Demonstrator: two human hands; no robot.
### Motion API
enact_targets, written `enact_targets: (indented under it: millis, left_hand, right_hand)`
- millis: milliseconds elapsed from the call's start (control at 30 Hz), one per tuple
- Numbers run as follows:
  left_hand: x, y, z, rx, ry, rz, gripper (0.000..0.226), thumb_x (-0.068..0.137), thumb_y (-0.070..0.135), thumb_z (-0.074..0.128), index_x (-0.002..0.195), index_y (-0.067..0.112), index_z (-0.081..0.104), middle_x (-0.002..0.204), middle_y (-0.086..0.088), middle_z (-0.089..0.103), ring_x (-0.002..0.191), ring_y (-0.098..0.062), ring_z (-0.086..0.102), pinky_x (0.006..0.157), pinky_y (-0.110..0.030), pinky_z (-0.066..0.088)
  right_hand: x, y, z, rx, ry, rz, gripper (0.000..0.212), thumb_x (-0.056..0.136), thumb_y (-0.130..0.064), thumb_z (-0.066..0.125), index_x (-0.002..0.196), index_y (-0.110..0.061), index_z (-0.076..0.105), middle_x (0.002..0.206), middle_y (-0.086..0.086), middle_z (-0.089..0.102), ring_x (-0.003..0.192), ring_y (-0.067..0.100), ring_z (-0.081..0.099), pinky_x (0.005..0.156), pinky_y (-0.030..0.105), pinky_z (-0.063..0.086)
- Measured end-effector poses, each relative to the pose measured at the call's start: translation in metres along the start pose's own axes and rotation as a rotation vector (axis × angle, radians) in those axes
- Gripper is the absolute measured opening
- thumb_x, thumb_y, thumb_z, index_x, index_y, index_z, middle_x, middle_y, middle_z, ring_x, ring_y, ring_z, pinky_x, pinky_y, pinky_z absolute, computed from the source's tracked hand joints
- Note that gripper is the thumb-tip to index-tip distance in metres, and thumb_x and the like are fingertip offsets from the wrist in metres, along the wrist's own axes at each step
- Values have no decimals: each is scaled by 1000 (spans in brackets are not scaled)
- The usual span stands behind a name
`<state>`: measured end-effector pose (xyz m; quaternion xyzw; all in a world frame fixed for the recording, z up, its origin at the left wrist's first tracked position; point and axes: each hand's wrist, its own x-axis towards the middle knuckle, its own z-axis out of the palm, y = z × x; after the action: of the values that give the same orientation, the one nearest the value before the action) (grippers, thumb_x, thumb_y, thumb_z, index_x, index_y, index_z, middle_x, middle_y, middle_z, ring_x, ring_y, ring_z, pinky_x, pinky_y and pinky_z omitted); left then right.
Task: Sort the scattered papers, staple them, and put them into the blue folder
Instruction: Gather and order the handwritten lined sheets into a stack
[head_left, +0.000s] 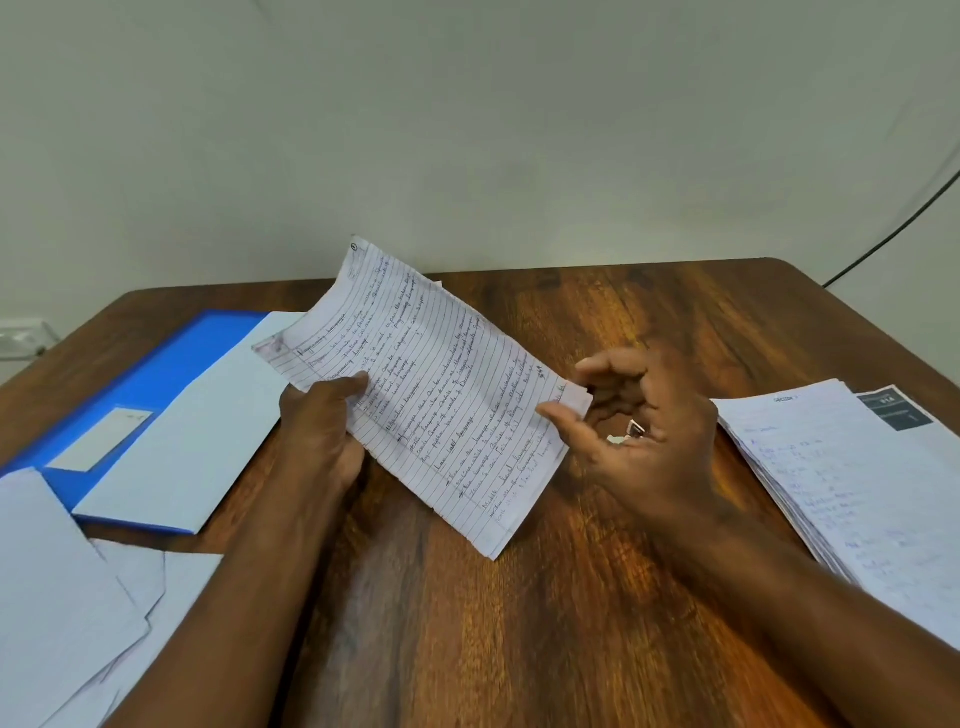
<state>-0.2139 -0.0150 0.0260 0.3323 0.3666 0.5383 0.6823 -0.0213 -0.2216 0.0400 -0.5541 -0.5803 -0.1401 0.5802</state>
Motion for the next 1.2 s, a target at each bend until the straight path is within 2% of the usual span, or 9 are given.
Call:
enact_targets:
  millis: [133, 300, 467, 533, 667, 900, 1000, 1100, 1200]
  left_hand:
    - [-4, 1, 3, -28, -10, -14, 56, 90, -20, 59, 136, 12, 63, 114, -2, 77, 102, -24, 75, 69, -35, 63]
    - [-10, -5, 8, -51, -68, -24, 50, 93, -20, 55, 129, 14, 65, 103, 0, 81, 99, -23, 76, 68, -35, 63]
    - [-10, -12, 10, -101, -123, -56, 41, 97, -17, 53, 113, 16, 69, 97, -3, 82, 100, -25, 74, 87, -44, 61]
    - [-10, -15, 12, -107, -153, -71, 41, 98, -16, 52, 116, 17, 68, 103, -5, 82, 102, -26, 74, 91, -45, 61]
    - [-10, -17, 11, -134, -180, -99, 55, 92, -12, 60, 141, 13, 61, 133, -16, 72, 120, -33, 71, 92, -49, 62]
    - [-11, -16, 11, -154, -207, -92, 69, 82, -11, 67, 146, 12, 57, 137, -13, 70, 125, -36, 68, 100, -56, 58]
    - [-15, -12, 13, -134, -209, -66, 66, 84, -14, 65, 144, 12, 57, 136, -13, 70, 122, -34, 70, 98, -54, 59]
    - [-16, -8, 13, -88, -190, -41, 55, 91, -19, 58, 133, 15, 63, 128, -9, 75, 112, -29, 75, 92, -48, 62]
    - [-14, -1, 11, 2, -156, 11, 54, 90, -19, 60, 131, 15, 64, 122, -6, 77, 109, -26, 76, 87, -44, 64]
  right_hand:
    - [-1, -2, 1, 3, 15, -97, 70, 76, -5, 93, 130, -1, 49, 100, 8, 70, 88, 13, 72, 73, 24, 60]
    - [-3, 0, 4, -33, -29, -216, 71, 80, -2, 88, 136, 0, 44, 93, 8, 68, 81, 8, 66, 70, 20, 57]
    - [-6, 2, 4, -65, -101, -287, 76, 79, 3, 86, 138, -3, 39, 93, 11, 67, 84, 1, 58, 74, 11, 52]
    - [-6, 3, 3, -77, -127, -301, 80, 76, 7, 86, 139, -4, 38, 93, 12, 67, 81, 5, 59, 76, 10, 50]
    - [-6, 2, 3, -65, -172, -302, 82, 76, 8, 84, 142, -6, 36, 96, 11, 65, 75, 9, 58, 75, 9, 48]
    - [-7, 6, 5, -66, -239, -237, 85, 82, 2, 83, 147, -10, 30, 102, -5, 54, 72, 9, 56, 69, 10, 49]
    - [-8, 7, 5, -87, -231, -217, 86, 83, -4, 85, 148, -11, 31, 103, -4, 56, 74, 9, 57, 69, 9, 48]
    - [-4, 3, 2, -81, -139, -124, 80, 80, -15, 90, 143, -9, 42, 105, 1, 61, 82, 10, 60, 70, 10, 49]
    - [4, 0, -4, -54, -67, -16, 46, 82, -20, 88, 118, -7, 63, 109, 2, 65, 93, 13, 62, 72, 25, 55]
